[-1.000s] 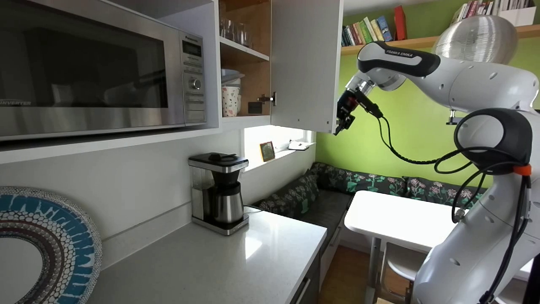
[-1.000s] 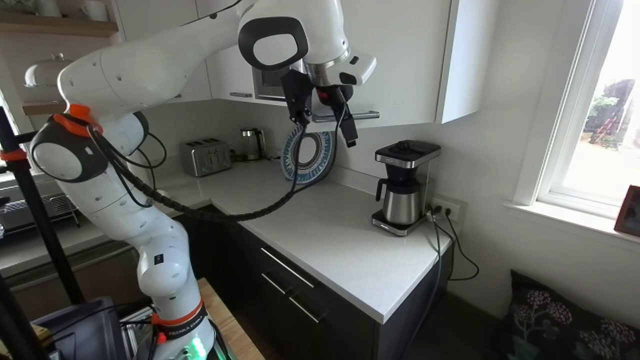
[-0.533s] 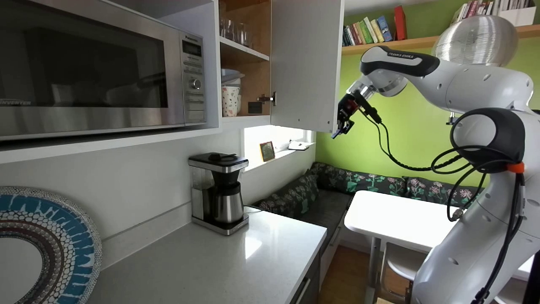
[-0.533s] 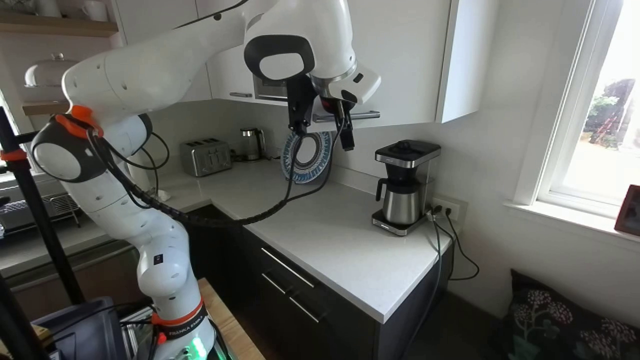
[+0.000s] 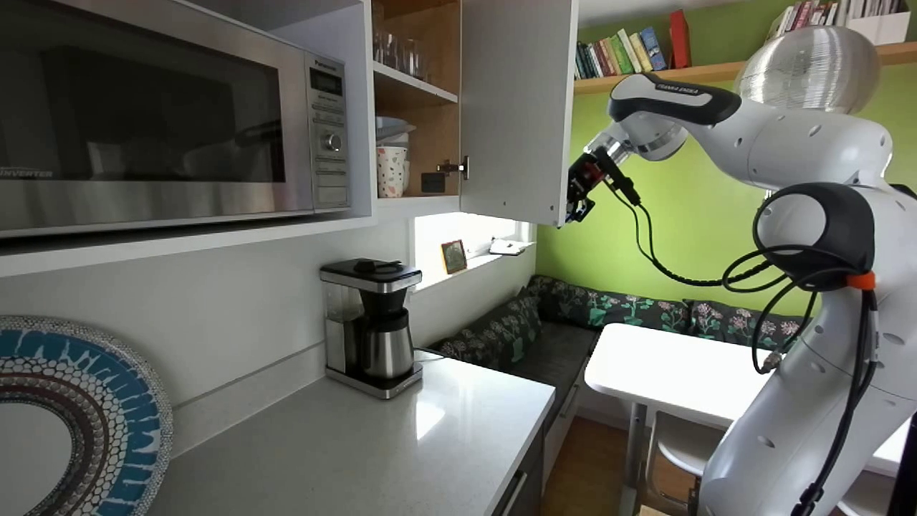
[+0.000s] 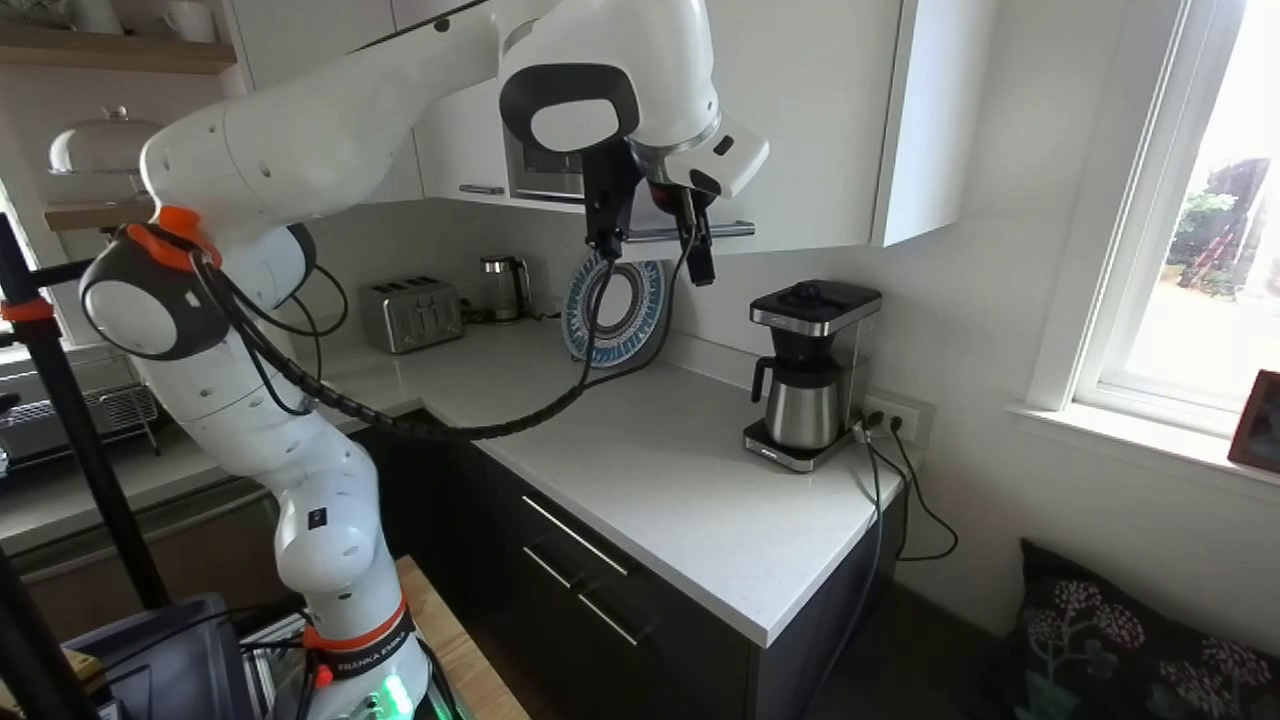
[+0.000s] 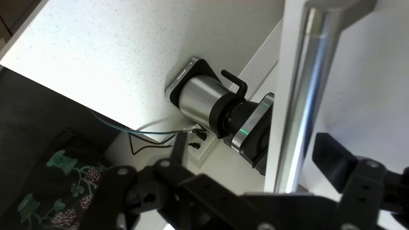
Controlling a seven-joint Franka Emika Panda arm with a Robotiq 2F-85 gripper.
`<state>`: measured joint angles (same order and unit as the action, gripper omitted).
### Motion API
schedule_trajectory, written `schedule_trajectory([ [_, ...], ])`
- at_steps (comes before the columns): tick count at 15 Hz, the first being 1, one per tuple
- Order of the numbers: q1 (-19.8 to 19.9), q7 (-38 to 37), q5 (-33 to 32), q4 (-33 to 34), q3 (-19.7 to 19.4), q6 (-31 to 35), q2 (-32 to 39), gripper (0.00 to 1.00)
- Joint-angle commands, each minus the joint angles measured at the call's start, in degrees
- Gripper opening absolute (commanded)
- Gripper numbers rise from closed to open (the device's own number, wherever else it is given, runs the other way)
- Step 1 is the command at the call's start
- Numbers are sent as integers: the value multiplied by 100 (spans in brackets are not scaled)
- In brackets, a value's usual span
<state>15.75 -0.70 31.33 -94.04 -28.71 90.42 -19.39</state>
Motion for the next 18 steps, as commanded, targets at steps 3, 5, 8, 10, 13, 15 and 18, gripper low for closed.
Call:
schedule_trajectory([
  [3,26,-93,31,485,7,-292,150,100],
  [5,27,44,-167,751,4,-512,159,100],
  [8,14,178,-401,1196,-15,-989,167,100],
  [10,22,333,-681,1599,-39,-1359,227,100],
  [13,17,651,-1049,2169,-99,-1609,281,100],
  [15,11,854,-1378,2510,-88,-1633,286,100],
  [18,-55,917,-1535,2960,-97,-1835,272,100],
])
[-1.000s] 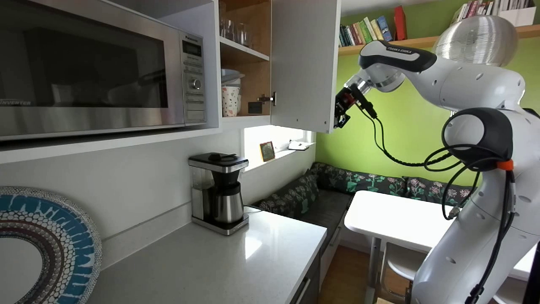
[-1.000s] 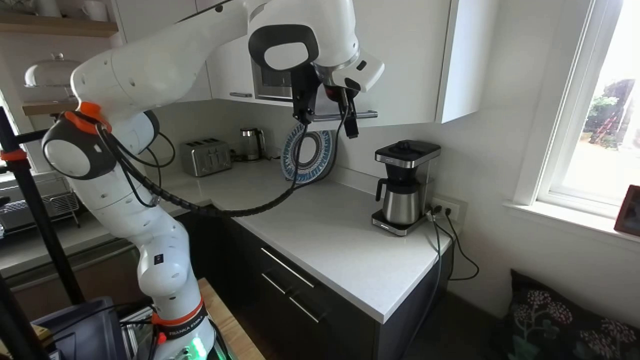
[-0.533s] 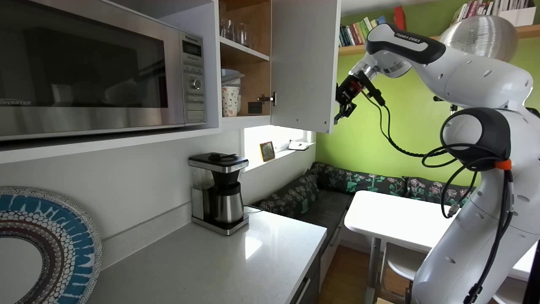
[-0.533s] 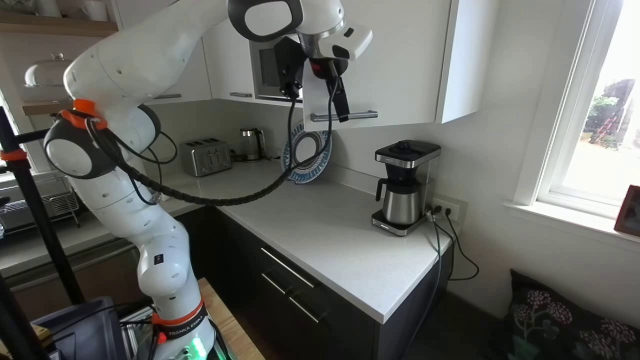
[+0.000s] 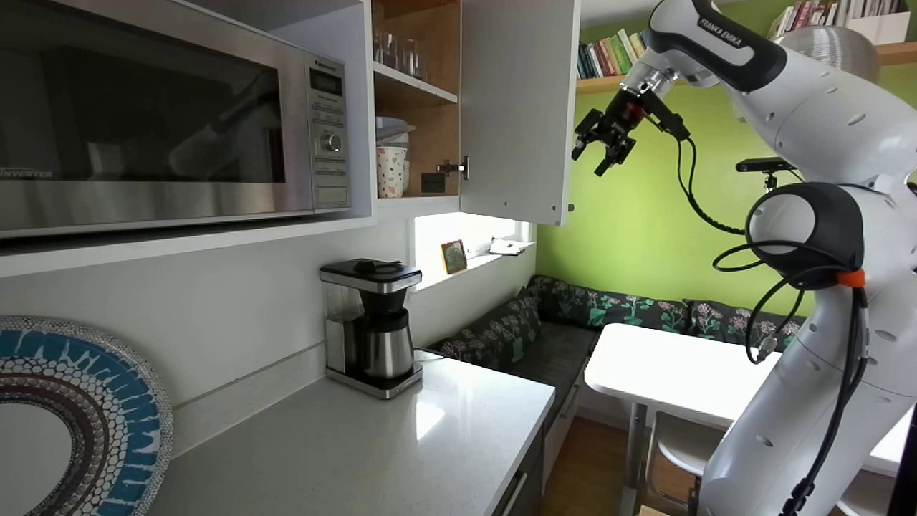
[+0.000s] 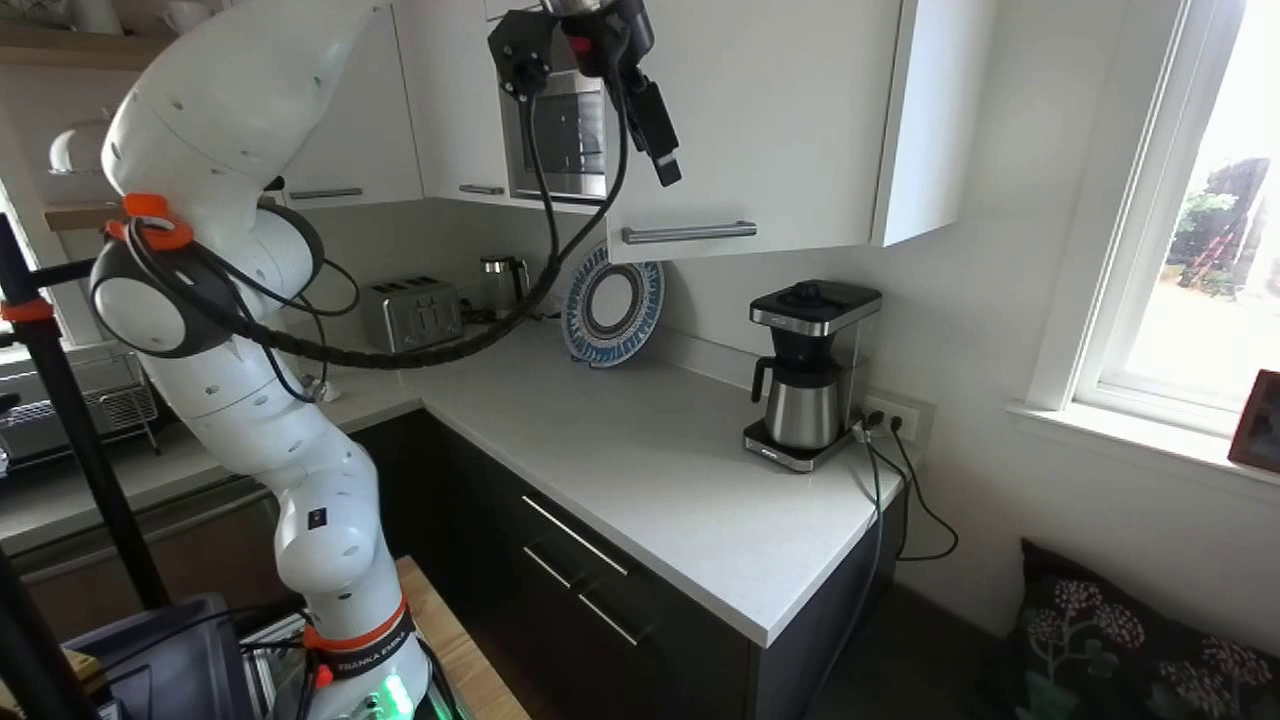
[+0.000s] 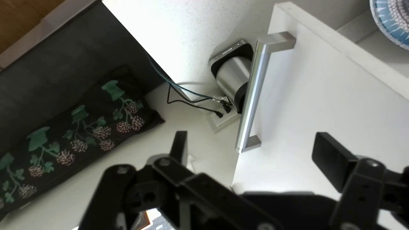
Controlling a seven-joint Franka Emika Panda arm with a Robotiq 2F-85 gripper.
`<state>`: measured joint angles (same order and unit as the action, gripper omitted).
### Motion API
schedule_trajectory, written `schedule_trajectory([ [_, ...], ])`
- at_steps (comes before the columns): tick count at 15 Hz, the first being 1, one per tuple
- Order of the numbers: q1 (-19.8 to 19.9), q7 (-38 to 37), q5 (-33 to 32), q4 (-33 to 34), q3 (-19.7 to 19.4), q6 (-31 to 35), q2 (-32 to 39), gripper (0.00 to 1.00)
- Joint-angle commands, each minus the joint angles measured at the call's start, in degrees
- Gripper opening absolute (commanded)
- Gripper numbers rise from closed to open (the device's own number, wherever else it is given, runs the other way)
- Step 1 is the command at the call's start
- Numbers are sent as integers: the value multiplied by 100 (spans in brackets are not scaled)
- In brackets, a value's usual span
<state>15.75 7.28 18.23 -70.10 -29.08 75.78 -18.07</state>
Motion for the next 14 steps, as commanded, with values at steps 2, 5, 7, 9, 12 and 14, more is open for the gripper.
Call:
schedule_trajectory([
  [2,-92,47,-295,809,-16,-672,128,100],
  [5,-141,343,-710,1294,75,-1168,174,100],
  [7,-112,470,-757,1452,197,-1317,130,100],
  [9,-108,465,-822,1475,400,-1167,29,100],
  [12,-82,450,-925,1343,828,-696,-162,100],
  [14,-38,379,-1027,1108,1140,-246,-319,100],
])
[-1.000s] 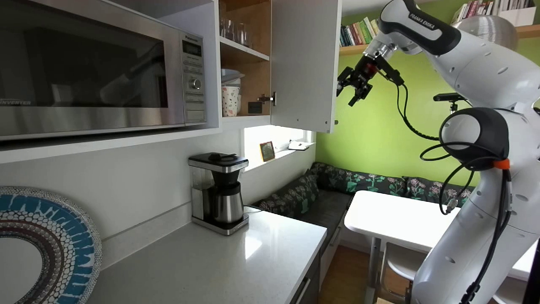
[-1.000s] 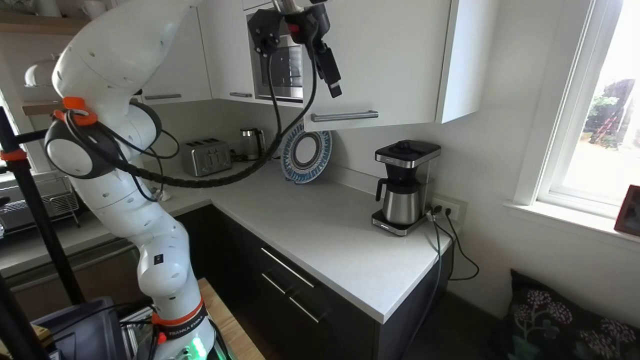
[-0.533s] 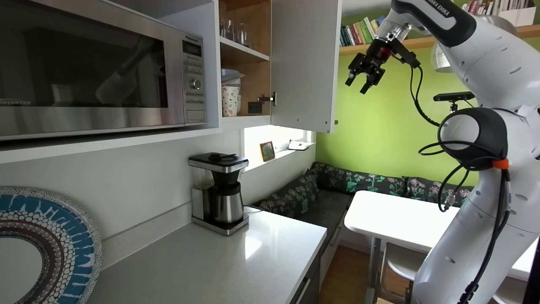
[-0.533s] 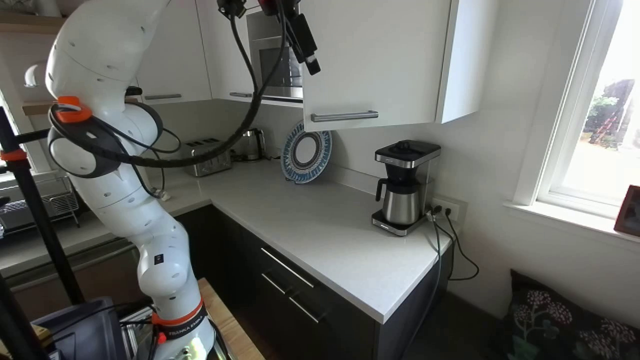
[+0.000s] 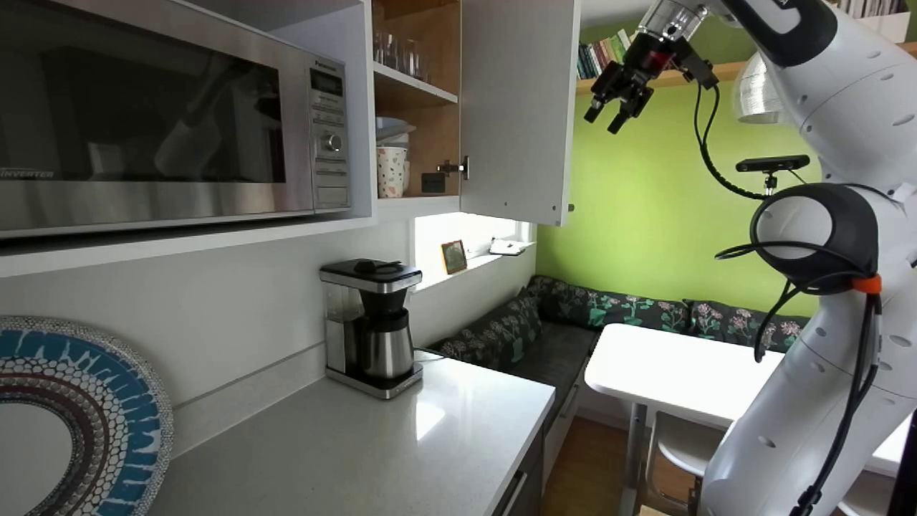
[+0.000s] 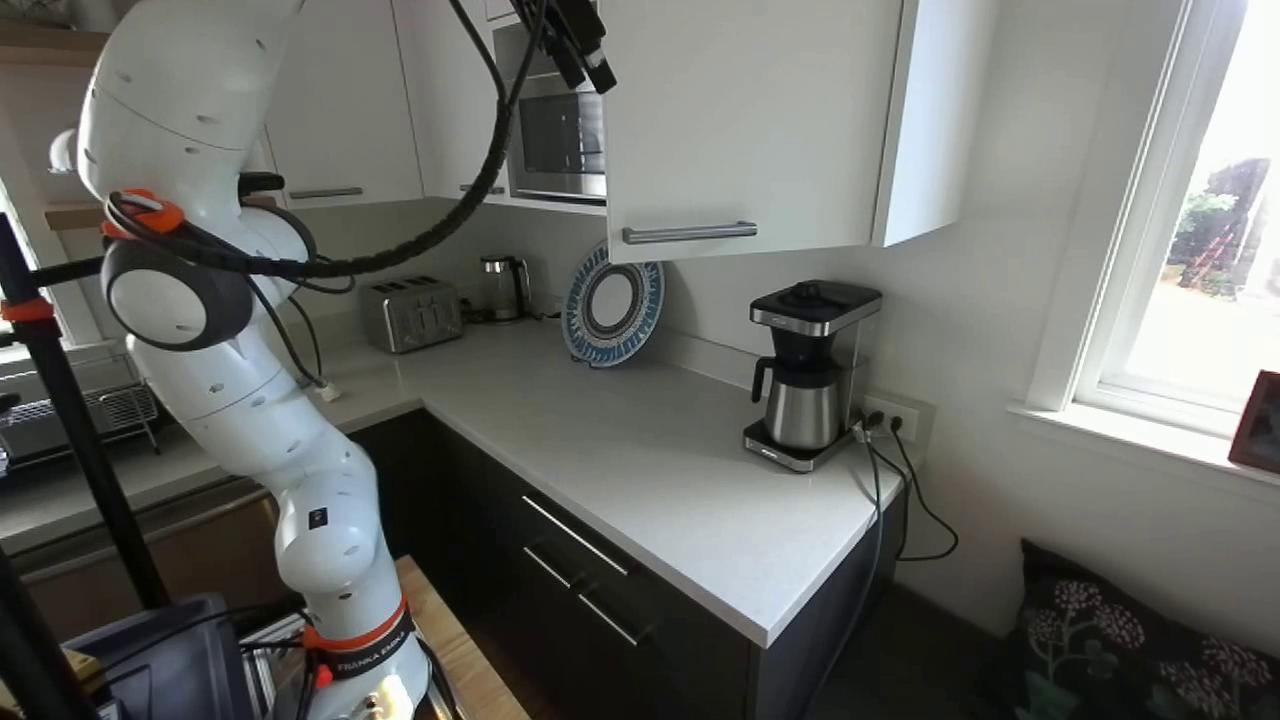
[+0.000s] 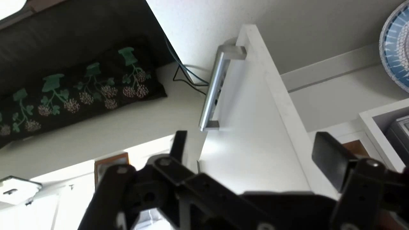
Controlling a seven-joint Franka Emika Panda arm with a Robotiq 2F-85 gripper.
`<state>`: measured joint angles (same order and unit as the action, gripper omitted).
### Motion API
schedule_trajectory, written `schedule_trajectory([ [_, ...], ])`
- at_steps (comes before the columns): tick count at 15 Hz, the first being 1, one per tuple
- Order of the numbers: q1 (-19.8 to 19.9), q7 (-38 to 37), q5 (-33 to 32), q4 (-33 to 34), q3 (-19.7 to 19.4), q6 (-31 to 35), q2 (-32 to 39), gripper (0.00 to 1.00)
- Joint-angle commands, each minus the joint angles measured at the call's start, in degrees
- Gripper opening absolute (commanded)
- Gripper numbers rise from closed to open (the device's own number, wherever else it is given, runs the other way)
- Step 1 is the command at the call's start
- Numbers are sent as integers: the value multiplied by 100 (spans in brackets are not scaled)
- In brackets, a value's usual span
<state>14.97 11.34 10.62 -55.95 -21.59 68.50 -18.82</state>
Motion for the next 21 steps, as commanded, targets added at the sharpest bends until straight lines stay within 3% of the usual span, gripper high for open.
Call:
schedule_trajectory([
  [1,56,-38,-372,-408,567,629,-321,100],
  [6,199,-115,-1010,-1280,1241,1336,-714,100],
  [10,304,64,-1584,-1962,1482,1904,-1007,100],
  [13,382,213,-2074,-2341,1511,2583,-1181,100],
  [14,45,127,-2367,-2402,1368,2674,-1231,100],
  [16,46,181,-2772,-2621,1333,3067,-1359,100],
  [21,116,53,-3357,-2856,1082,3386,-1535,100],
])
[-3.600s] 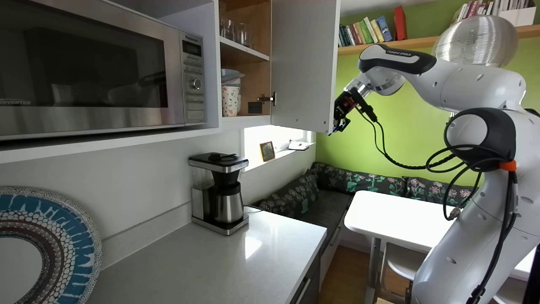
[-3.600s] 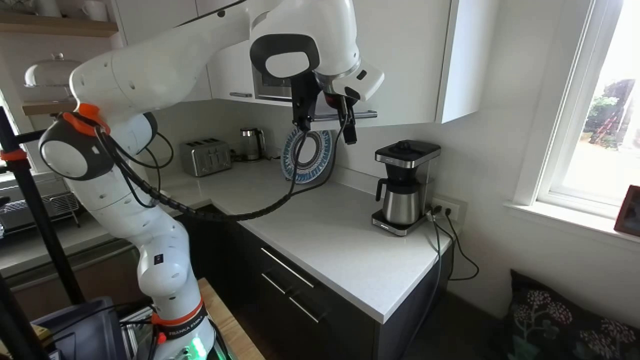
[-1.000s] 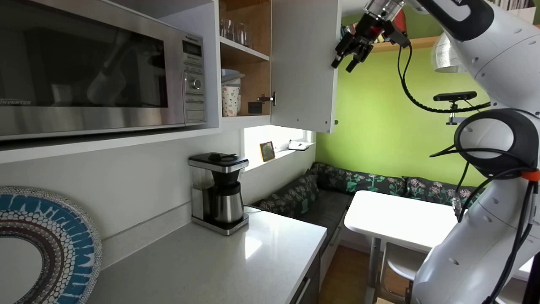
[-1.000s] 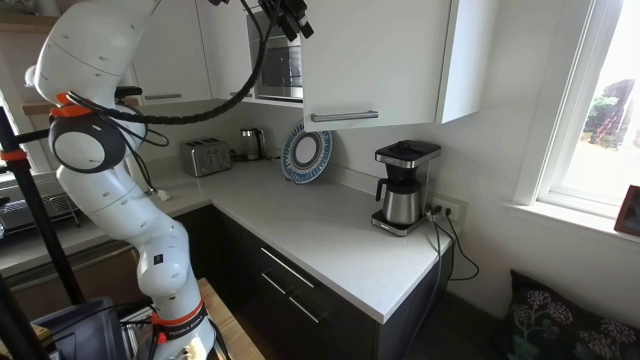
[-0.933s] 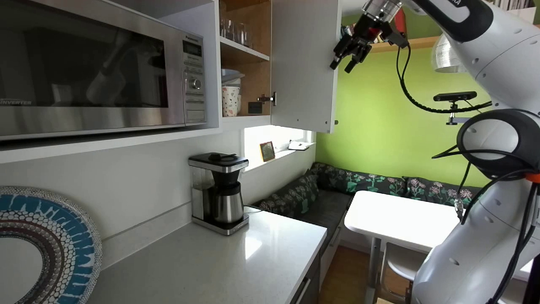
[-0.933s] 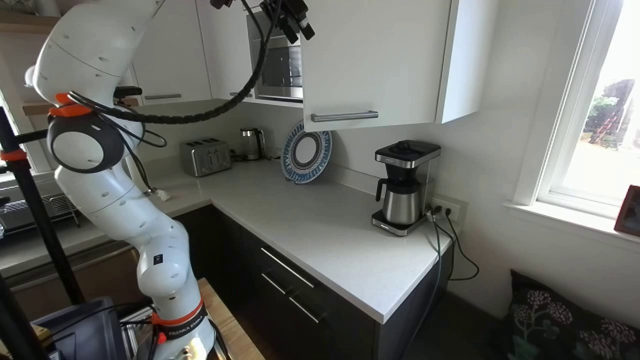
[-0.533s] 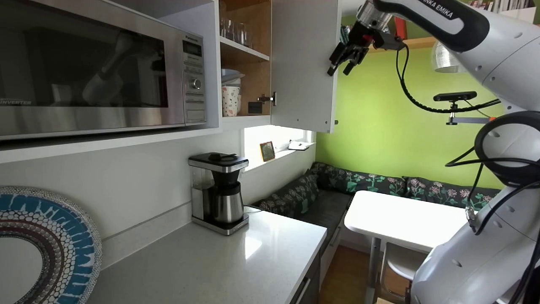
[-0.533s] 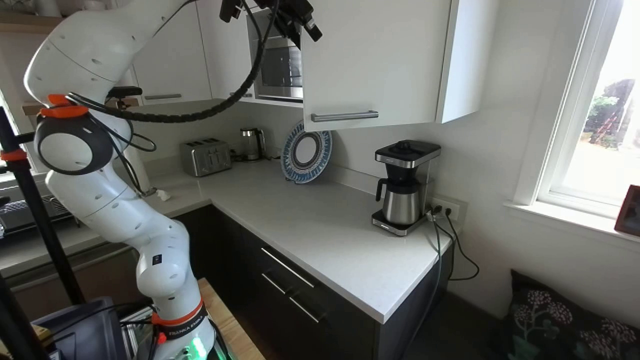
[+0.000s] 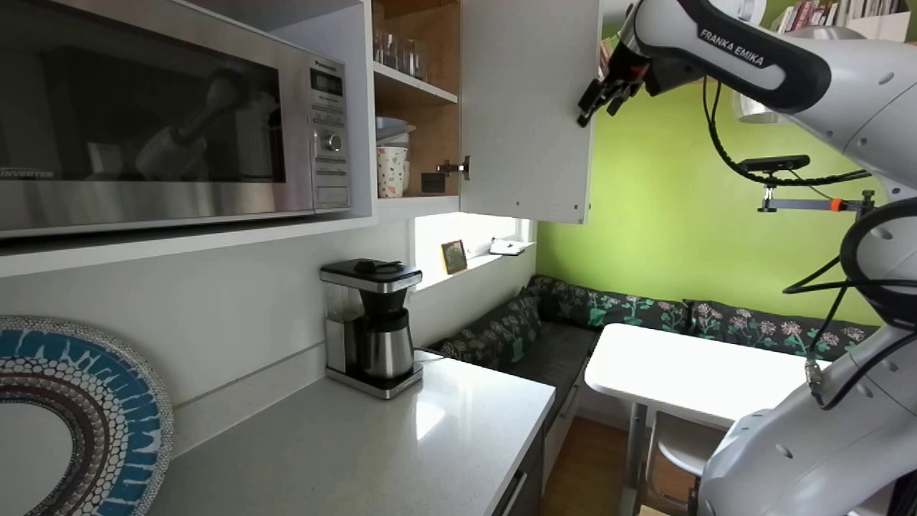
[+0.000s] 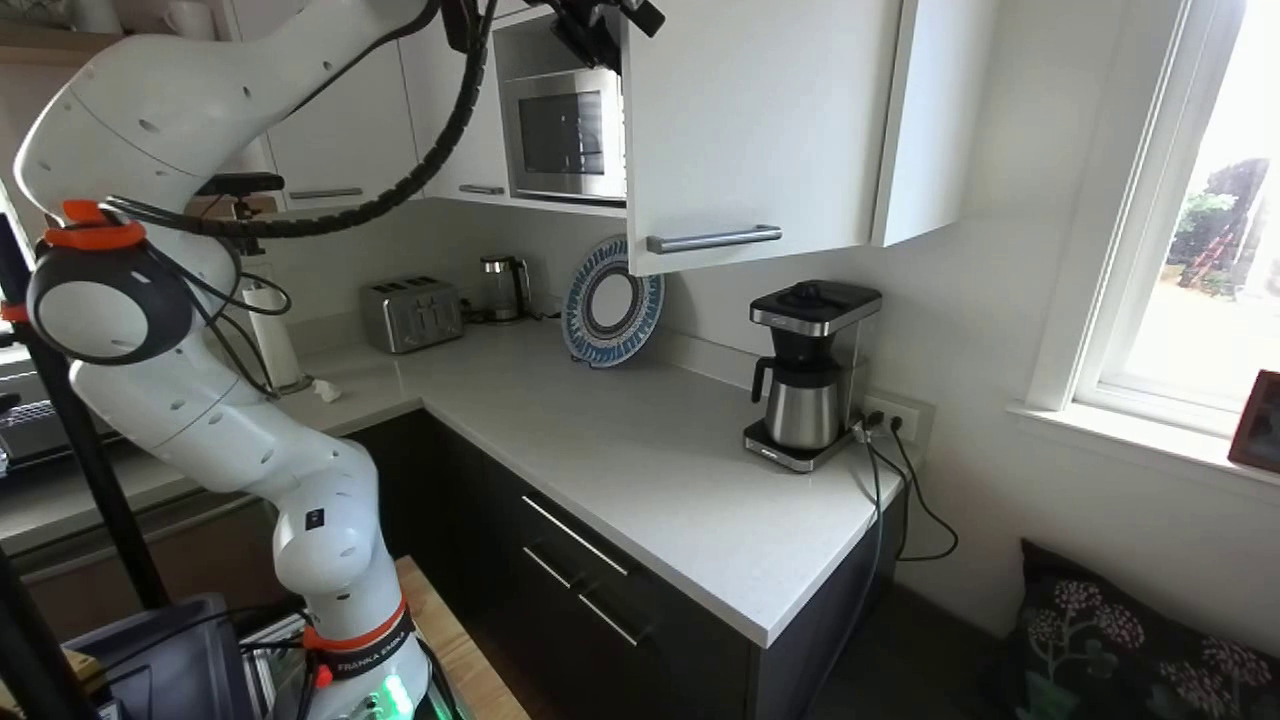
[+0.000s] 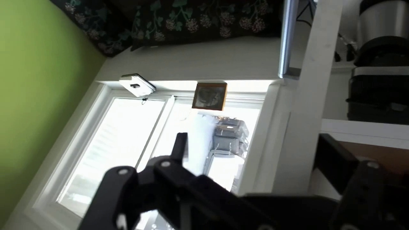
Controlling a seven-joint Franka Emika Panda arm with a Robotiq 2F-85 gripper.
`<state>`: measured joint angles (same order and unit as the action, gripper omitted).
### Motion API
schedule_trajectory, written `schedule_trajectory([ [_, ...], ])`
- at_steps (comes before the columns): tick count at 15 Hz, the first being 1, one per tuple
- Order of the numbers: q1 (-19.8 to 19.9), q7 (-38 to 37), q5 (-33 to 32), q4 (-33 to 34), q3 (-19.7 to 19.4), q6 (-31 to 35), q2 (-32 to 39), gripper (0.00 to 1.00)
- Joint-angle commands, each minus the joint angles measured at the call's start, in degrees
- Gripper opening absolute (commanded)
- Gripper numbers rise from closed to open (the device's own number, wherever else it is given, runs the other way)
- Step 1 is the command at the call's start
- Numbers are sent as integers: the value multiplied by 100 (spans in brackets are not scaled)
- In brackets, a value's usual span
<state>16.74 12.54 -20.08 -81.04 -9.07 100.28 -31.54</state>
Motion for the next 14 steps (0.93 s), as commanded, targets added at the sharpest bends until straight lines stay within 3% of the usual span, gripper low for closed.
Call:
schedule_trajectory([
  [1,-52,-252,-250,-364,-185,159,-289,100],
  [9,-35,-2553,485,-145,67,-500,-139,100],
  [14,-238,-3747,1424,-473,120,486,75,100],
])
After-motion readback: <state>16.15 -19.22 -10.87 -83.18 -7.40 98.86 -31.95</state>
